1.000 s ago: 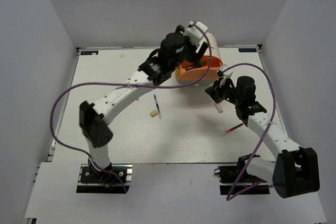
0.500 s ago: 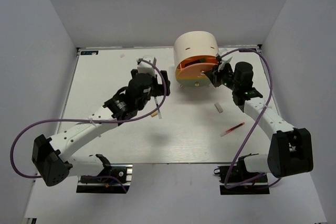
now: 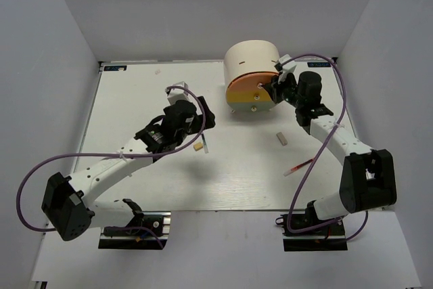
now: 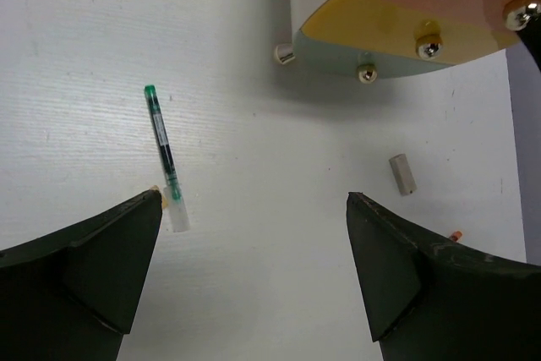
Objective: Sort the stationery into containers
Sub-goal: Close the drawer in the storage box, then open the drawer in the storage box.
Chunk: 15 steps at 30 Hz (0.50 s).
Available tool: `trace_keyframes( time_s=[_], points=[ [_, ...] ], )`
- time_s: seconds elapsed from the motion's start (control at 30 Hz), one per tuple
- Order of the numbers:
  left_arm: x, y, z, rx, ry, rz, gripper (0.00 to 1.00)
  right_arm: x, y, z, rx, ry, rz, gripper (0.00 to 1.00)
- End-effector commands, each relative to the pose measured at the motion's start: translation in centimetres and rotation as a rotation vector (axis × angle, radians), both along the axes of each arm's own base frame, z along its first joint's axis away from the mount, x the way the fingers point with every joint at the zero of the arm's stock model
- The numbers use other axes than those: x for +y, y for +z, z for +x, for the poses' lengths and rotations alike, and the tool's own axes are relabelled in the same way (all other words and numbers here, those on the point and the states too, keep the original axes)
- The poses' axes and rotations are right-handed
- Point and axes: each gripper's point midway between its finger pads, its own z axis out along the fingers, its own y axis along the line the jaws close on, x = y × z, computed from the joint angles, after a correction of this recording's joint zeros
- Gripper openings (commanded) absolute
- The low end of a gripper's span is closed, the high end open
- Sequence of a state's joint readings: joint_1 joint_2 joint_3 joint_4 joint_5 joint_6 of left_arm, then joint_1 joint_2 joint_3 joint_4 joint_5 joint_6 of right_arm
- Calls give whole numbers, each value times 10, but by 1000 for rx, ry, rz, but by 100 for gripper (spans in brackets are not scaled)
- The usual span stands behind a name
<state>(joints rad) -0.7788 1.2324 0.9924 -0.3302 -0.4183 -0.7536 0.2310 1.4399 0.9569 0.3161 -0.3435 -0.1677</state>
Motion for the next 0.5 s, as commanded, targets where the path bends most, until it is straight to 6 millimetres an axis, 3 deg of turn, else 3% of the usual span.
trace_keyframes(
  time_s=[0.0,0.17,0.47],
  points=[
    [-3,-22,-9,95,-4,-42,100,1,34,17,-111,-18,8,15],
    [-5,-36,-9,146,-23,-32,100,0,32,21,-109,-27,8,16],
    [-4,-86,-11,296,-58,73,100,-2,26,11,-90,-19,11,19]
  ],
)
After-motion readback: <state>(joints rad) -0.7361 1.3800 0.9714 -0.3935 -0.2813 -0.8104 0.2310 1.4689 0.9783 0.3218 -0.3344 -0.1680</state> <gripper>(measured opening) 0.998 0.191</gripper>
